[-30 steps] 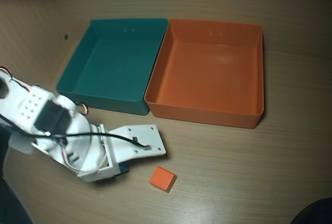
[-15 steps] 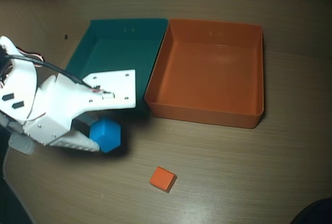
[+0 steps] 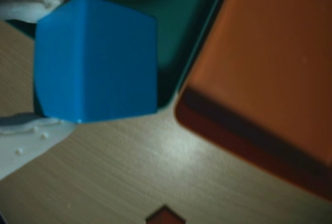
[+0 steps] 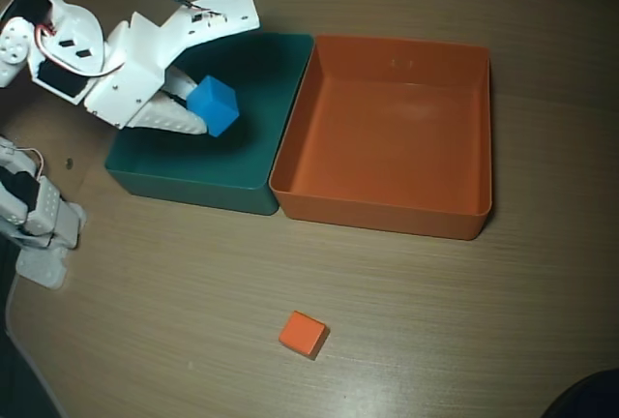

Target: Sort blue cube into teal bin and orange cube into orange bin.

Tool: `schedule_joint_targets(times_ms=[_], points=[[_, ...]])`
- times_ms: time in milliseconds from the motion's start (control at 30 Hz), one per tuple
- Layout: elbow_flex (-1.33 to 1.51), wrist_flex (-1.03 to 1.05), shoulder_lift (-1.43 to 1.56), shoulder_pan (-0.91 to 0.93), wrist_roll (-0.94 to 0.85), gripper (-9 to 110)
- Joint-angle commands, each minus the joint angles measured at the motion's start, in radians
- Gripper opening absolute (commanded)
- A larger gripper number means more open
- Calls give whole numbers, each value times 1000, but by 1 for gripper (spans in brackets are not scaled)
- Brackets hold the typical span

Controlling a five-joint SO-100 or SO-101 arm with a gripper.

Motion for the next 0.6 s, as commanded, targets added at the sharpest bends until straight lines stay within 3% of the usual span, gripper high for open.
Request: schedule_joint_targets(times_ms=[0,567], points=[[54,2,69,-84,17,-6],[199,-20,-94,-238,140,-6]])
